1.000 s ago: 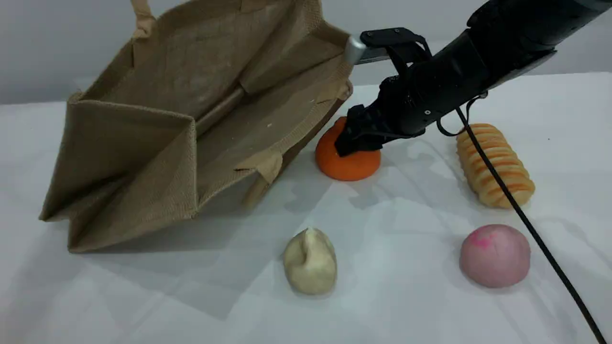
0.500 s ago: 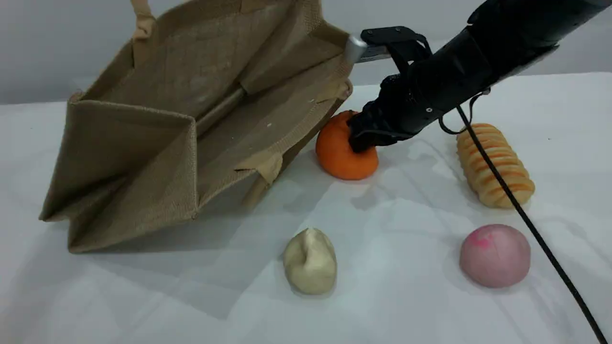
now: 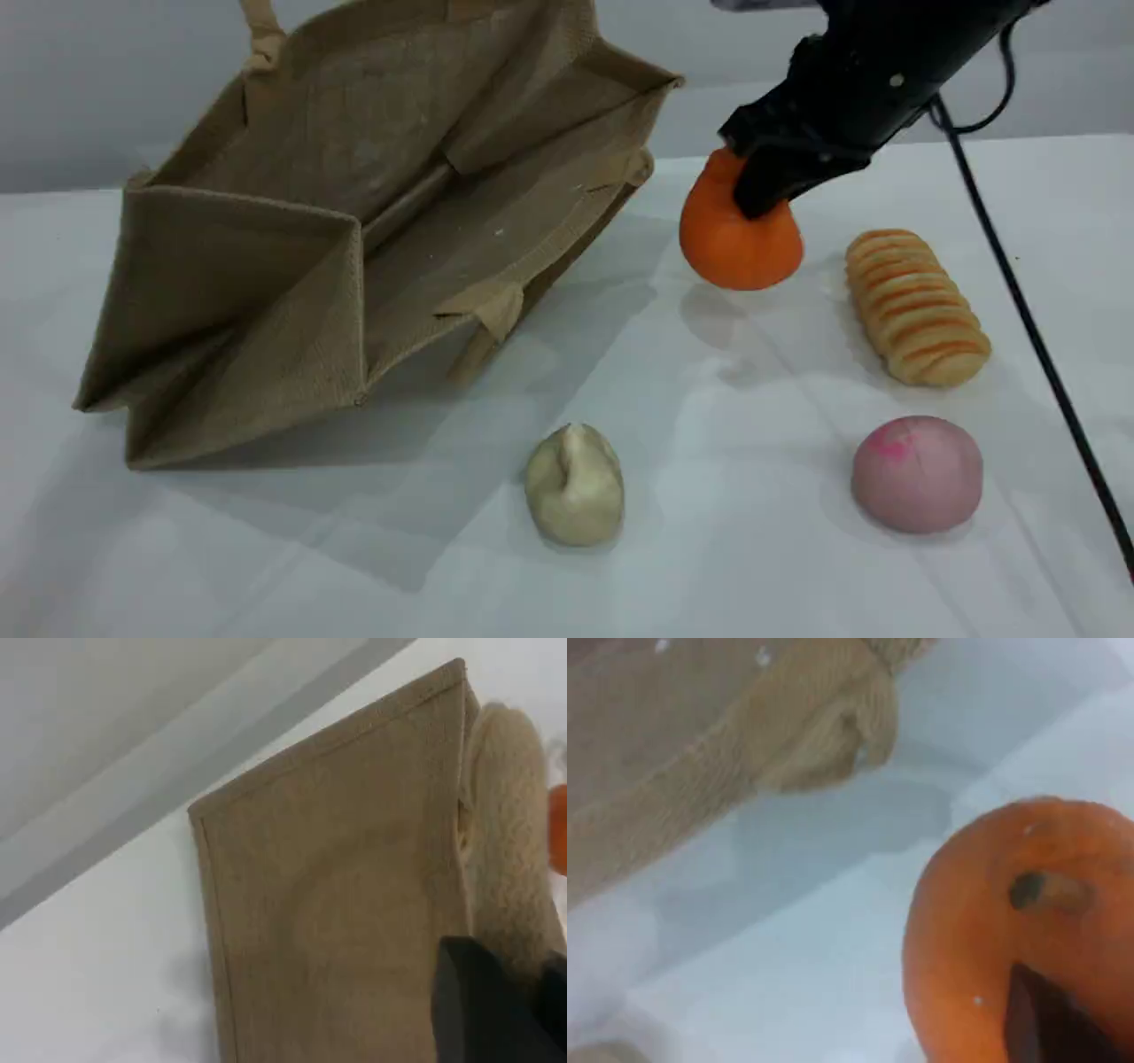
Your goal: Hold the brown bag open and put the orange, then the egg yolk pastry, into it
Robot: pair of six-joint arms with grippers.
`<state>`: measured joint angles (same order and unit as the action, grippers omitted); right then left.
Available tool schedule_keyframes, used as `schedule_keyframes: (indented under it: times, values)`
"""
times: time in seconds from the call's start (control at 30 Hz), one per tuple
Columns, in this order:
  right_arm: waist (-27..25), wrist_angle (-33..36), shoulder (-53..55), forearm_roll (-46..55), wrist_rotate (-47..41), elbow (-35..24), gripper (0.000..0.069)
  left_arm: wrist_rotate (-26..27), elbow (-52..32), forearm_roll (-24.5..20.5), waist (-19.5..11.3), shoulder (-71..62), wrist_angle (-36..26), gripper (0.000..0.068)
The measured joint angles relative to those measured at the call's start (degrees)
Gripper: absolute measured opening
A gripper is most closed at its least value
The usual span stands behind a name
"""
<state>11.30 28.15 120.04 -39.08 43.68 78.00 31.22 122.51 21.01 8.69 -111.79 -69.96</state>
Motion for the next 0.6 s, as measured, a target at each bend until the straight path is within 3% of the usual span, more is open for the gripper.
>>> schedule_keyframes:
  times: [0.23,0.4,0.6]
  values:
    - [0.06,-12.62,-10.56,-1.77,-0.53,-12.08,0.0019,2.79,0.00,0.00,0.00,-0.05,0.00,0.0088]
    - [0.78,-20.20,-18.50,-10.04,1.61,-21.26,0.0019,3.90,0.00,0.28,0.50,-0.05,0.00,0.0088]
    - [4.01,-17.45,-26.41,-20.05,9.11,-26.24,0.0019,11.57,0.00,1.89,3.03,-0.05,0.00,0.0088]
